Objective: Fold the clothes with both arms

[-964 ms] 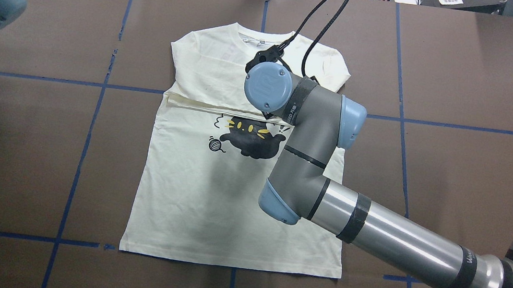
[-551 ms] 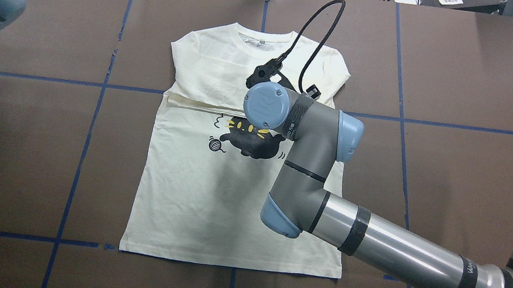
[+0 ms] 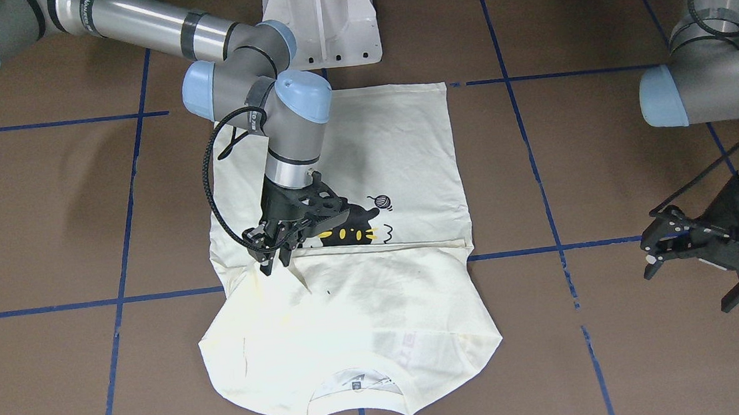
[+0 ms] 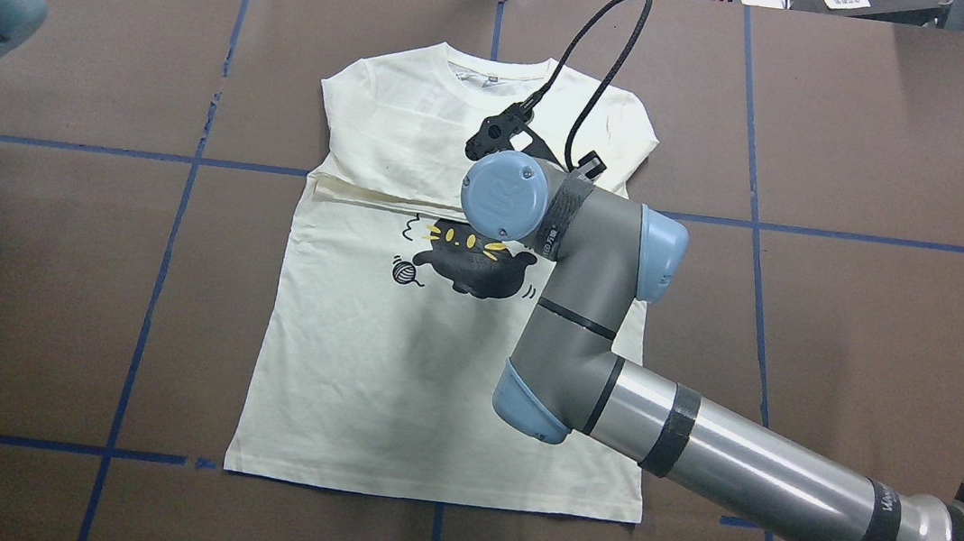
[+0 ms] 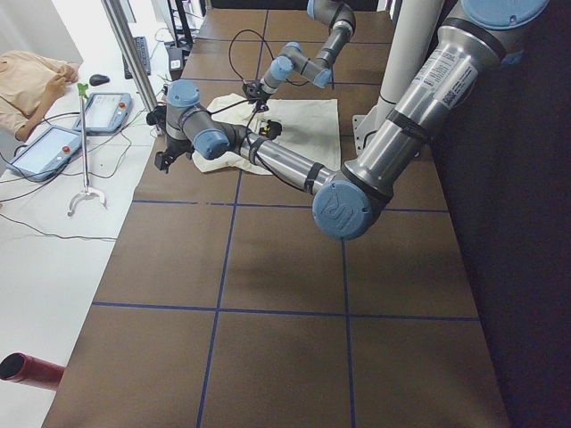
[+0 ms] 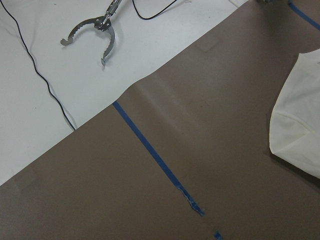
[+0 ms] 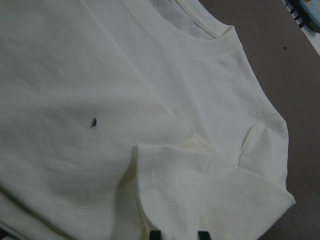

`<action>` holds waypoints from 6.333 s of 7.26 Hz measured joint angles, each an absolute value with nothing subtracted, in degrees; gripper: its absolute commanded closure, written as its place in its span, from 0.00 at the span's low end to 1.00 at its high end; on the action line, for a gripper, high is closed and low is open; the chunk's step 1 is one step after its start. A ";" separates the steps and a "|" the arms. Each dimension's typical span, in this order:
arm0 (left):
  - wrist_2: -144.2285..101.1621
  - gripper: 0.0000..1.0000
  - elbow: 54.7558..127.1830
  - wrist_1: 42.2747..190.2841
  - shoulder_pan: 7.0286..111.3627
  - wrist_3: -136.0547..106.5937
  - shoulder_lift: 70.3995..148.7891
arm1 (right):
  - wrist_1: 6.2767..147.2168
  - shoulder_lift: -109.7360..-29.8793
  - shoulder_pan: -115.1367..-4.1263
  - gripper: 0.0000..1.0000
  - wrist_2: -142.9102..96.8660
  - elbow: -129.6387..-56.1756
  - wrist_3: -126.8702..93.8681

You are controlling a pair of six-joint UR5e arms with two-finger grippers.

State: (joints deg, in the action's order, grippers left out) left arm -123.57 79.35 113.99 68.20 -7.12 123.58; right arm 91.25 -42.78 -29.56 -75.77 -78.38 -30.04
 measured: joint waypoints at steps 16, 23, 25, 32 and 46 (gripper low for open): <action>-119.68 0.01 97.11 114.98 59.47 -29.10 113.70 | 79.16 -57.31 -40.45 0.00 -102.61 -96.95 -62.02; -100.10 0.24 119.33 115.59 27.69 -75.75 98.83 | 76.47 -78.44 -16.08 0.01 -85.08 -120.87 -98.94; -93.68 0.26 119.88 115.82 18.33 -83.18 96.27 | 76.47 -80.31 -14.31 0.01 -83.88 -122.38 -100.21; -88.95 0.39 116.73 115.58 10.79 -86.98 93.46 | 76.47 -81.03 -14.06 0.00 -83.67 -122.55 -100.23; -88.86 0.98 115.76 115.49 7.97 -86.92 93.48 | 76.46 -81.39 -13.99 0.00 -83.59 -122.26 -100.15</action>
